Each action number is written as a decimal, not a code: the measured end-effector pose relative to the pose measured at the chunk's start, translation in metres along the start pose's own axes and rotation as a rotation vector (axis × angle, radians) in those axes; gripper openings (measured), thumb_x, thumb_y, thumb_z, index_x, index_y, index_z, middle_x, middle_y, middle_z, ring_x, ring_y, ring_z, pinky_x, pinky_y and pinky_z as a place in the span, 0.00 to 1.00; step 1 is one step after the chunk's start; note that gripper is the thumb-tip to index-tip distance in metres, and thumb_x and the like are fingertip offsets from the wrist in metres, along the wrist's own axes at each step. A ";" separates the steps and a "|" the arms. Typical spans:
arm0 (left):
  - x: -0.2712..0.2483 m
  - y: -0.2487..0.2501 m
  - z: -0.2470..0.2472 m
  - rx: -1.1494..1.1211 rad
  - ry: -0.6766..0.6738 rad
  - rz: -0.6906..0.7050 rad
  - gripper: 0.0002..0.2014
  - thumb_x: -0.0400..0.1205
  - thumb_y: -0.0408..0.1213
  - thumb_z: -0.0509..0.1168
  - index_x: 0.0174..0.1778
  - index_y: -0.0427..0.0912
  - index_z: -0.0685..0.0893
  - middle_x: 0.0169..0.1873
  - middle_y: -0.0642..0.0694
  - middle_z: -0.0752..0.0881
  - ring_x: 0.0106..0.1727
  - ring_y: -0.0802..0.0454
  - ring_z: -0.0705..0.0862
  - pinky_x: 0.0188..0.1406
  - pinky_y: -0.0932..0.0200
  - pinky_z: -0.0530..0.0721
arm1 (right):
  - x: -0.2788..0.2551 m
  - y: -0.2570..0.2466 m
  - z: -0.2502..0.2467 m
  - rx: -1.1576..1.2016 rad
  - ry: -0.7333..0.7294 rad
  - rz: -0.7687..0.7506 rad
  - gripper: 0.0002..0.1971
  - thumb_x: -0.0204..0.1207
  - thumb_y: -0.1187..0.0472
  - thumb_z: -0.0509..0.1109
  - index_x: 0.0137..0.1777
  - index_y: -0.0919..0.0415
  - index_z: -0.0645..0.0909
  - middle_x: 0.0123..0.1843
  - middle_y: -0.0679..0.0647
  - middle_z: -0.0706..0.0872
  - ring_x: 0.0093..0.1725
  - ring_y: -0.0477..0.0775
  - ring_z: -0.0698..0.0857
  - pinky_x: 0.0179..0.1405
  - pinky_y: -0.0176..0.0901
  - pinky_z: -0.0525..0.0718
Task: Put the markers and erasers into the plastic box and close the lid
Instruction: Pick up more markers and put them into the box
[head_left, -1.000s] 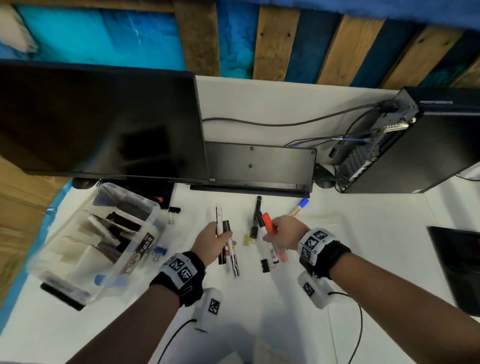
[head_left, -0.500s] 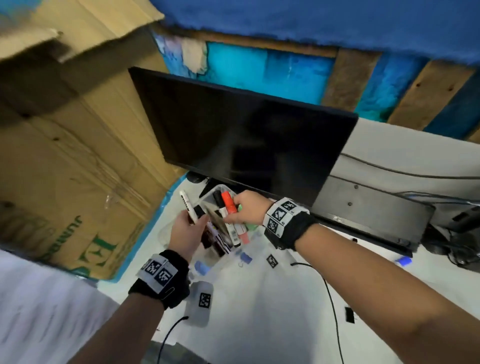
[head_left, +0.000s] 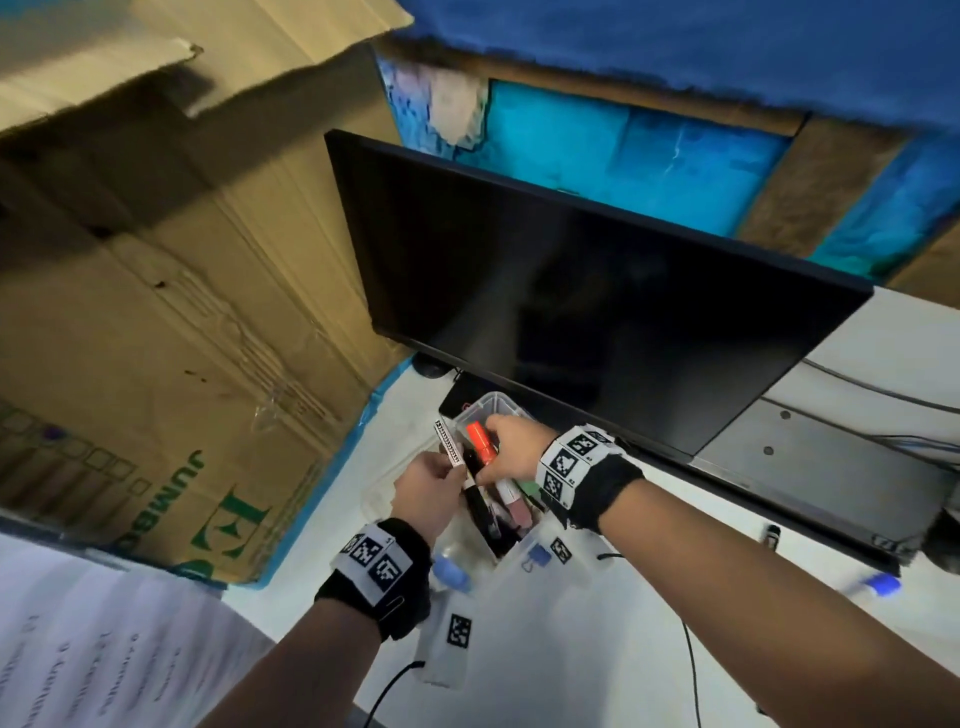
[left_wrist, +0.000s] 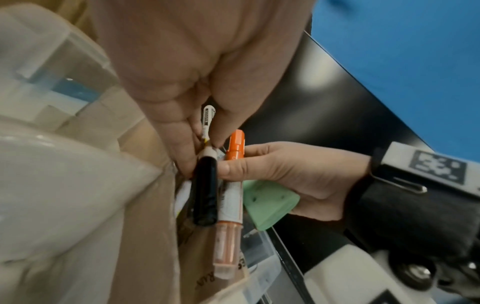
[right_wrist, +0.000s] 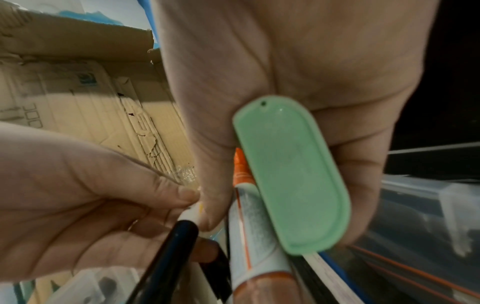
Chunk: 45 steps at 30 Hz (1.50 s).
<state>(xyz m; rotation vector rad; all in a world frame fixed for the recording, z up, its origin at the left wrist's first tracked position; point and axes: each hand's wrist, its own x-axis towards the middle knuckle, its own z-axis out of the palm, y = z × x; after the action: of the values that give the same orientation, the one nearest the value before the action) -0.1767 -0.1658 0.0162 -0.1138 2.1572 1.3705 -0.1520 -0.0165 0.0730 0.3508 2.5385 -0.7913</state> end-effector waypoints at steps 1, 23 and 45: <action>-0.009 0.011 -0.002 -0.005 -0.007 -0.002 0.11 0.67 0.45 0.71 0.41 0.48 0.79 0.36 0.43 0.86 0.39 0.38 0.87 0.51 0.36 0.88 | 0.000 0.001 0.000 0.019 0.008 0.003 0.22 0.64 0.53 0.80 0.54 0.58 0.78 0.51 0.54 0.86 0.50 0.56 0.85 0.51 0.47 0.83; -0.028 0.024 -0.047 0.274 0.128 0.161 0.20 0.75 0.51 0.69 0.60 0.48 0.79 0.56 0.42 0.82 0.55 0.44 0.83 0.54 0.48 0.83 | -0.021 0.008 0.007 0.226 0.176 -0.162 0.25 0.67 0.68 0.71 0.61 0.53 0.65 0.61 0.54 0.66 0.57 0.57 0.79 0.61 0.49 0.81; -0.042 -0.034 -0.070 -0.172 -0.025 -0.061 0.19 0.83 0.44 0.62 0.71 0.49 0.71 0.53 0.36 0.83 0.49 0.40 0.84 0.60 0.30 0.83 | -0.046 -0.013 0.092 -0.429 0.185 -0.294 0.09 0.73 0.53 0.70 0.49 0.55 0.84 0.56 0.54 0.78 0.60 0.58 0.72 0.61 0.53 0.67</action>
<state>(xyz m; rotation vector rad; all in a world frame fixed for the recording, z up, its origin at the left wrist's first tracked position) -0.1590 -0.2512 0.0324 -0.2252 1.9965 1.5118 -0.0850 -0.0857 0.0346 -0.0972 2.8829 -0.2994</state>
